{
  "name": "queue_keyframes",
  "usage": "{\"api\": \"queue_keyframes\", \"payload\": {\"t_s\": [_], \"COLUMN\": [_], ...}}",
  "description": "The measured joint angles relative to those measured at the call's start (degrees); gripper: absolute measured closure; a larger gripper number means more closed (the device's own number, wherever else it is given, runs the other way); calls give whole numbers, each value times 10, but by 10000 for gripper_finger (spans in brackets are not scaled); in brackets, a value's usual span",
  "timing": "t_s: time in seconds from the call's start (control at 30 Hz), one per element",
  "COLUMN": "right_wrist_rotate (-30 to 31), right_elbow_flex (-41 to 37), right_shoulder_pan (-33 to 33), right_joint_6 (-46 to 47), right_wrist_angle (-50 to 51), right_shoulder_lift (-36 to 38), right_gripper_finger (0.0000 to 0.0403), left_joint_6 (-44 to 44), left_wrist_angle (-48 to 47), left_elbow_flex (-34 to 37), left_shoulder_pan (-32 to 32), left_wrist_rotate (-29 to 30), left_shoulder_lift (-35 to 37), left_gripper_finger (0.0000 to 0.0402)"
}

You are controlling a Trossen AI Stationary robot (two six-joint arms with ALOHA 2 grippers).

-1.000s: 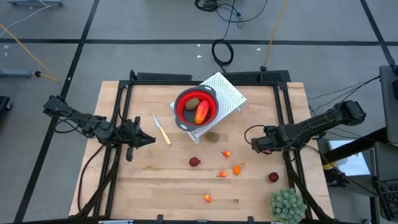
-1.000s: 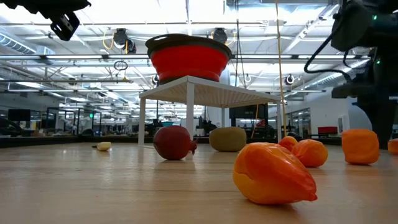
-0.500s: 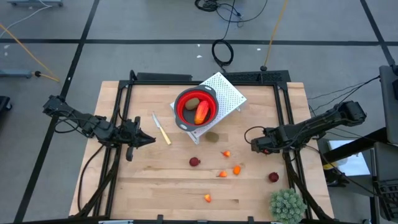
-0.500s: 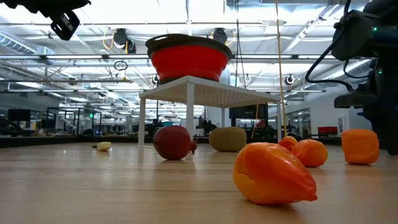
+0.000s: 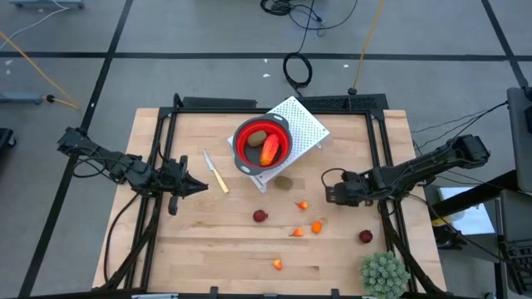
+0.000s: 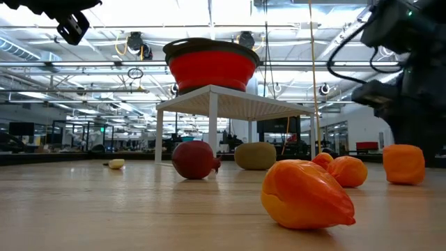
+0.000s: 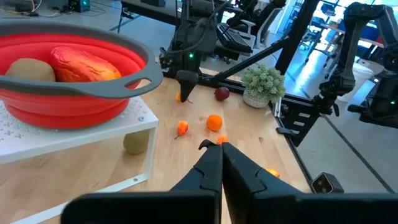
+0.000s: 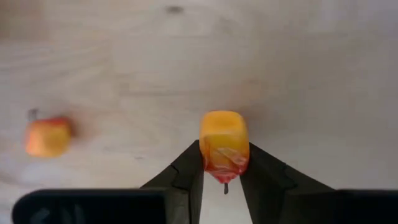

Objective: Pick & Place Fruit
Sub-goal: Put the peach into the red strainer bowl on the shelf

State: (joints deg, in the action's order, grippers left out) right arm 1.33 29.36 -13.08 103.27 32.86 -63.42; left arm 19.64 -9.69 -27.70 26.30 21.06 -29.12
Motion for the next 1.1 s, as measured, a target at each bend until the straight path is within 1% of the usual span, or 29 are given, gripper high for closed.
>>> {"api": "queue_keyframes", "payload": {"t_s": [0.17,0.33,0.57,0.67,0.8,0.87,1.0,1.1], "right_wrist_rotate": [39,64,60,46,17,13,2,-2], "right_elbow_flex": [0,0,0,0,0,0,0,0], "right_shoulder_pan": [6,22,41,41,41,41,41,41], "right_joint_6": [-40,-115,-269,-344,-441,-489,-599,-689], "right_wrist_angle": [-113,-223,-420,-522,-653,-711,-801,-849], "right_shoulder_lift": [2,2,2,2,2,2,2,2], "right_gripper_finger": [320,319,319,319,319,319,319,319], "left_joint_6": [1,2,1,1,1,1,0,0], "left_wrist_angle": [2,2,2,2,2,2,2,2], "left_elbow_flex": [0,0,0,0,0,0,0,0], "left_shoulder_pan": [0,0,0,0,0,0,0,0], "left_wrist_rotate": [0,0,-1,-1,-1,-2,-2,-2], "left_shoulder_lift": [0,0,0,0,0,0,0,0], "left_gripper_finger": [388,376,392,400,390,383,374,374]}}
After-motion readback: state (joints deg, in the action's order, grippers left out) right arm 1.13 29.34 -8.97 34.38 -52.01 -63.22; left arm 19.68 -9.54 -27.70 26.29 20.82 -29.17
